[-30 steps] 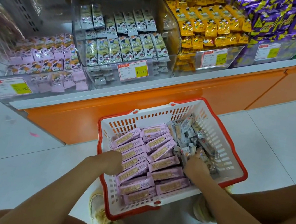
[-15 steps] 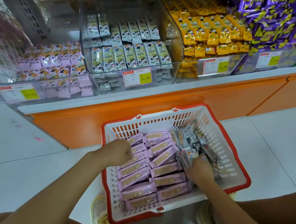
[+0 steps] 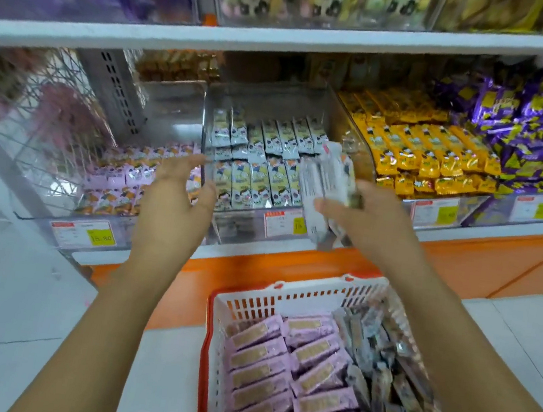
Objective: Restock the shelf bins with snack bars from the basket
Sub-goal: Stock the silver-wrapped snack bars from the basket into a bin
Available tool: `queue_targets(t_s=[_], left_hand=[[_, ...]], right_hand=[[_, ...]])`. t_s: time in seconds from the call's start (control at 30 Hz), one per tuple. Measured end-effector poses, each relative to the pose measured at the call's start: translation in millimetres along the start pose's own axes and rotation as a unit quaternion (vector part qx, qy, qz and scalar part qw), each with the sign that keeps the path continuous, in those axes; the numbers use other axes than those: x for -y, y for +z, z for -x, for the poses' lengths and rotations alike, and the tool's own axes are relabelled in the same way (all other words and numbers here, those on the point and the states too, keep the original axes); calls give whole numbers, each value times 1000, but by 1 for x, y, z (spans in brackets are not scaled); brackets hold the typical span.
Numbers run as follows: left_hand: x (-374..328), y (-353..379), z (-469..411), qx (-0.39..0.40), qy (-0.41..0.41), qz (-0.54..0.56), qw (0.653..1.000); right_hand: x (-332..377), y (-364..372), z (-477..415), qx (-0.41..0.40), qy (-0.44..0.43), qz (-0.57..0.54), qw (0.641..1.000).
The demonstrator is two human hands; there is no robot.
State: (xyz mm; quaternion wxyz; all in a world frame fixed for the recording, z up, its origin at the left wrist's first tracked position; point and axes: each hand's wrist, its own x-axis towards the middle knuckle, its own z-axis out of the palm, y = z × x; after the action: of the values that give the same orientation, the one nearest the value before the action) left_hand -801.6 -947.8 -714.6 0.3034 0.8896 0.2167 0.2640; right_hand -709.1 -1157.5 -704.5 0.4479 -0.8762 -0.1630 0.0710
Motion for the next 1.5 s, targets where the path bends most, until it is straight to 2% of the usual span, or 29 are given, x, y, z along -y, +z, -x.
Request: queue_targets(t_s=[0.1,0.23,0.33,0.47,0.57,0.7,0.83,1.0,1.07,1.2,1.37,1.5], left_hand=[[3,11,-6,21,12,-35,999],[7,15,-7,21,13,-26,999],[9,18,-7,18,17,-16,1000],[10,18,-10,20,14,3,1000],[11,18,-12,18,16,11,1000],[12,19,-13,16,20,11,1000],[11,20,-12,12,15,1,1000],[8,20,-13,13,4,13,1000],[7,20,-13,12,8,17,1000],[6,20,-12,15,5,18,1000],[4,19,-12,18,-5,16,1000],[4,20,-12,15,0,13,1000]], right_hand=[[32,13,-58,0,3,26,1000],[55,41,-131,6,38,48,998],[67,64,-170,5,47,125,991],[81,89,-196,56,25,261,963],[80,93,-208,71,49,265,960],[62,83,-214,29,93,277,956],[53,90,-212,18,44,286,957],[56,74,-198,83,-40,209,974],[48,64,-195,110,-86,189,972],[37,54,-192,180,-104,195,958],[29,67,-201,149,-134,279,939],[26,76,-202,115,-146,291,939]])
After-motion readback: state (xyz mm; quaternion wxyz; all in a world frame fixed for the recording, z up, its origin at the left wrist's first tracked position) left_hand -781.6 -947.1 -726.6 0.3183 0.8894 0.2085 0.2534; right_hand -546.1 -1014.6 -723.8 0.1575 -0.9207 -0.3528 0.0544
